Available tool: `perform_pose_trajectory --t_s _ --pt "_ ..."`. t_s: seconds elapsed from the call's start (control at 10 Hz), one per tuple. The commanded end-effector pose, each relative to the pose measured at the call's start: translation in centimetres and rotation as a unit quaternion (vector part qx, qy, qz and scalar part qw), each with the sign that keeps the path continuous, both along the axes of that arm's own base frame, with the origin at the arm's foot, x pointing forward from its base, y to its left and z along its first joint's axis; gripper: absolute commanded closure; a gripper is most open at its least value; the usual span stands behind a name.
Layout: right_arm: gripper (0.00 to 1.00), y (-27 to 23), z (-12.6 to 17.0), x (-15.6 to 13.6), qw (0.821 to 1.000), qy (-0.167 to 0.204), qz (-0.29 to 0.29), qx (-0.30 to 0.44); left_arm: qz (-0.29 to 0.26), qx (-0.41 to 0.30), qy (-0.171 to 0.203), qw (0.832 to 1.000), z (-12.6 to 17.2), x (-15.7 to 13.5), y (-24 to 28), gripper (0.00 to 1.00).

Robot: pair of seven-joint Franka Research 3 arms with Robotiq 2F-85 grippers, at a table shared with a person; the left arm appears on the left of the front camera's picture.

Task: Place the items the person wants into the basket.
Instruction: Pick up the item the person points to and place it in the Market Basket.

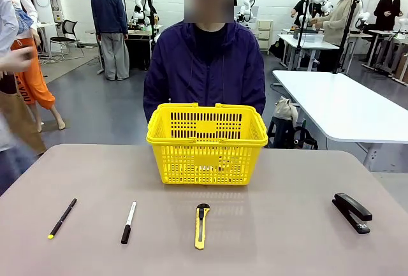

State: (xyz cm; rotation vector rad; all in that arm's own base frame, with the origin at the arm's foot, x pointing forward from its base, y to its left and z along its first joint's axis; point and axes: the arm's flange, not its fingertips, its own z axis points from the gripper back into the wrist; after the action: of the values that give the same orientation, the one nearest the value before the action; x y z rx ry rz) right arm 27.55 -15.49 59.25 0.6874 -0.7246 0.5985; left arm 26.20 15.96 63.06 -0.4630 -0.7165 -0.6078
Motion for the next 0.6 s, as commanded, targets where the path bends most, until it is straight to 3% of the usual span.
perform_pose_trajectory --t_s 0.0,0.5 --pt "0.0 -0.34 0.16 0.04 1.0 0.001 -0.006 0.002 -0.007 -0.005 -0.008 1.0 0.09 -0.02 0.13 0.0" --pt "0.0 -0.34 0.16 0.04 1.0 0.001 -0.006 0.002 -0.007 -0.005 -0.008 1.0 0.09 -0.02 0.13 0.0"
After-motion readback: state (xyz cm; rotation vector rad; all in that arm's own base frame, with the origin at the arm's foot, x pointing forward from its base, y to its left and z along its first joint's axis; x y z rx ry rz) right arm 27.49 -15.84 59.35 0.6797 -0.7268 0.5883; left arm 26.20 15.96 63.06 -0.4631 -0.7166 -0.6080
